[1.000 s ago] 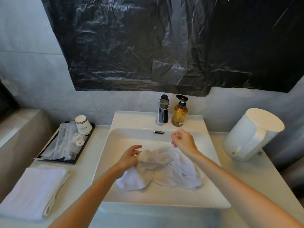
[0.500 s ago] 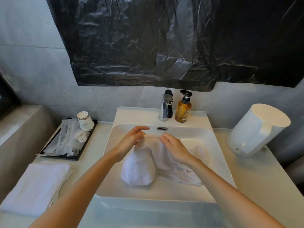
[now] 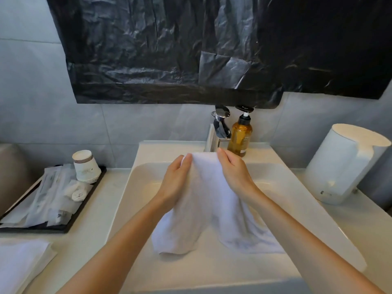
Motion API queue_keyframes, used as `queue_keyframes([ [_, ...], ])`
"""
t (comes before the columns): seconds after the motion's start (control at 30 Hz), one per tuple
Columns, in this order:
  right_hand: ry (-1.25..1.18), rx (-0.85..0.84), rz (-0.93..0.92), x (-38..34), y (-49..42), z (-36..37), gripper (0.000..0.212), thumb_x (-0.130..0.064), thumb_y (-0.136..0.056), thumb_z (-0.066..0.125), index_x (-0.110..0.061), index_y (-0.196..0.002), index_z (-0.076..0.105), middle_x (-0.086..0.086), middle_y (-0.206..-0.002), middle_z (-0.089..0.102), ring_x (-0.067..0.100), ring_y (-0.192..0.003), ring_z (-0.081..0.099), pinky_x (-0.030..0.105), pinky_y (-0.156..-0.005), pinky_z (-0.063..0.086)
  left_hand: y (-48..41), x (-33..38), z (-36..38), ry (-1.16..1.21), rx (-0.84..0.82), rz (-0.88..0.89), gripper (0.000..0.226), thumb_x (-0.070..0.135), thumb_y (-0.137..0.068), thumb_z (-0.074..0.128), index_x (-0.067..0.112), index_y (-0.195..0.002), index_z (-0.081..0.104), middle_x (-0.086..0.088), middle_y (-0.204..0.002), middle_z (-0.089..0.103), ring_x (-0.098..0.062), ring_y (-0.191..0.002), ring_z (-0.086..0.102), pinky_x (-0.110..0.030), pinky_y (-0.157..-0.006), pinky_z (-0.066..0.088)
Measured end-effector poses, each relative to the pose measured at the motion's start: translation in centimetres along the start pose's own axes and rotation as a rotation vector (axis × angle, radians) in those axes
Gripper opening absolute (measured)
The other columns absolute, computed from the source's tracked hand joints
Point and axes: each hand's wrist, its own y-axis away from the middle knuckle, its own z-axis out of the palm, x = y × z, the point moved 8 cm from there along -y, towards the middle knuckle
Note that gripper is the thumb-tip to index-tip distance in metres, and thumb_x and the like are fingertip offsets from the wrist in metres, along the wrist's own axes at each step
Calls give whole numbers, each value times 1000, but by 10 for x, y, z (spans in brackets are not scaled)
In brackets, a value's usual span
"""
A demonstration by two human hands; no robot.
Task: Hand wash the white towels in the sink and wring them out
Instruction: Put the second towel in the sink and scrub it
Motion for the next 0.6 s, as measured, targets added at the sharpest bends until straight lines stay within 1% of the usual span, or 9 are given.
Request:
queue_keyframes([
  [0.07,-19,-8,-12,-1,2,14,36,-34,-101,43,-16,-70,40,-6,-63,33,6,-60,32,25,-58,26,-8,-7,3,104,56,0,44,39,-103,39,1,-93,58,-3,-85,56,-13,-78,51,-30,-75,42],
  [0.13,26,-17,-46,0,9,32,39,-35,-101,44,-10,-71,50,-3,-65,46,5,-60,39,23,-60,32,-16,-12,7,140,125,13,45,37,-103,39,-2,-91,59,-6,-85,60,-17,-80,55,-34,-76,45],
  [0.2,75,33,-73,1,12,43,41,-36,-101,42,-5,-83,62,2,-75,62,9,-70,53,26,-66,42,-18,-11,15,54,180,62,44,35,-104,35,5,-84,60,-5,-86,66,-21,-85,61,-37,-79,47],
  [0.23,87,86,-70,4,10,43,41,-35,-102,41,-6,-86,64,3,-78,66,12,-74,57,28,-69,44,-15,-8,22,-7,196,93,44,35,-104,32,10,-84,62,-4,-87,67,-21,-88,62,-38,-80,48],
  [0.33,43,226,-19,8,-5,27,40,-30,-103,38,-7,-79,61,6,-77,62,21,-77,56,33,-71,42,0,1,41,-79,146,195,44,37,-104,28,18,-97,67,-1,-96,69,-15,-94,63,-36,-84,50],
  [0.4,20,207,-42,10,-1,30,40,-29,-104,37,-11,-76,60,4,-74,59,18,-74,54,29,-68,40,3,0,38,-39,131,188,43,36,-105,29,18,-95,68,-4,-99,70,-18,-96,64,-37,-88,51],
  [0.5,37,79,-132,6,18,52,42,-29,-102,40,-21,-63,54,-6,-61,55,7,-62,49,24,-59,37,-8,-5,11,-5,274,98,44,35,-104,30,15,-78,60,-16,-103,68,-32,-102,62,-43,-92,49],
  [0.53,15,70,-135,5,19,53,44,-28,-102,41,-23,-60,50,-8,-57,51,7,-59,45,26,-59,35,-7,-5,11,24,285,84,45,37,-103,30,13,-82,62,-16,-105,68,-32,-103,62,-44,-94,49],
  [0.6,-115,144,-37,10,9,36,43,-24,-100,42,-21,-57,45,-7,-56,46,12,-61,42,29,-63,33,0,0,27,51,219,107,45,40,-103,30,13,-96,66,-9,-104,69,-25,-100,64,-39,-91,51],
])
